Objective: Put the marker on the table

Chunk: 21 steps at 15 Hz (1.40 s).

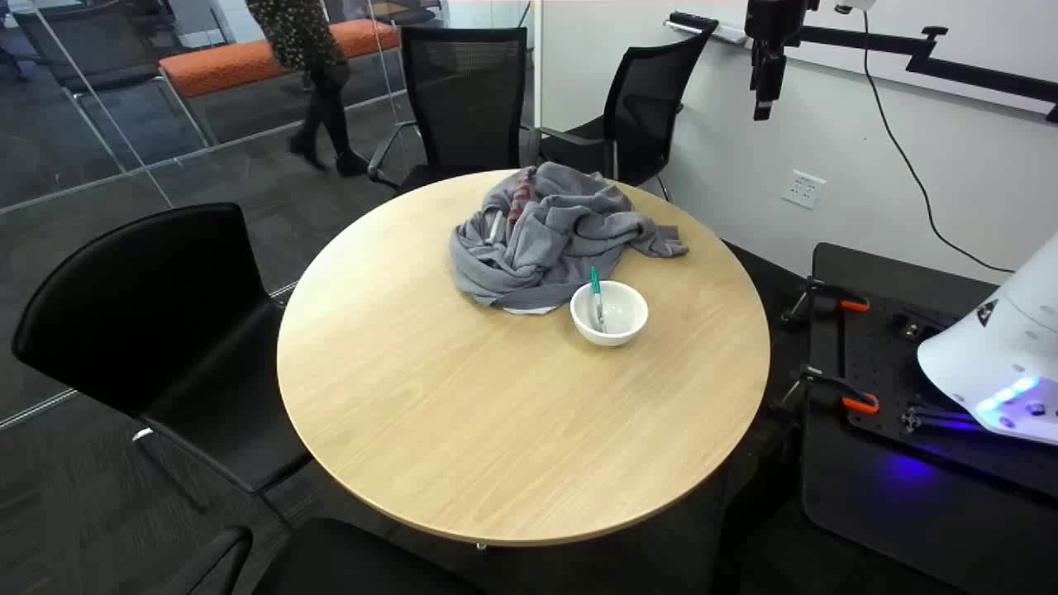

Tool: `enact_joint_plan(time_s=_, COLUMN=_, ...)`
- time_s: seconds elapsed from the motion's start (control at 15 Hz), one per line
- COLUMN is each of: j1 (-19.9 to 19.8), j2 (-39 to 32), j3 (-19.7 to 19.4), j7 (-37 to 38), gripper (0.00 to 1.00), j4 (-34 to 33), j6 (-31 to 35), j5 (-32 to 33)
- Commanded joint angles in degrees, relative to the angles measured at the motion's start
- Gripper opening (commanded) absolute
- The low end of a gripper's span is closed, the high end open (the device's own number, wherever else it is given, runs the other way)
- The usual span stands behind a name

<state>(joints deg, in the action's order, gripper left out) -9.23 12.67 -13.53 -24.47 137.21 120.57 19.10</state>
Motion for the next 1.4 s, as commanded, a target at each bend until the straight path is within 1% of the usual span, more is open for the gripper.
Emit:
enact_joint_plan(time_s=0.0, j1=-0.33, j2=0.0, j3=0.35, j7=-0.08, gripper=1.0, j4=-0.11, j6=-0.16, j5=-0.12)
enact_joint_plan(time_s=0.27, j1=-0.33, j2=0.0, j3=0.35, j7=-0.08, gripper=1.0, j4=-0.11, j6=-0.16, j5=-0.12)
enact_joint_plan(time_s=0.47, j1=0.28, j2=1.74, j3=1.41, j7=1.6, gripper=1.0, j4=2.03, j6=2.56, j5=0.23)
enact_joint_plan(time_s=0.73, j1=1.75, j2=4.37, j3=4.04, j7=5.21, gripper=1.0, j4=6.42, j6=7.81, j5=-0.49)
enact_joint_plan(time_s=0.93, j1=3.4, j2=5.51, j3=6.78, j7=10.29, gripper=1.0, j4=9.86, j6=12.04, j5=-1.41)
enact_joint_plan(time_s=1.33, j1=7.34, j2=5.3, j3=10.95, j7=16.55, gripper=1.0, j4=13.58, j6=19.49, j5=-6.8)
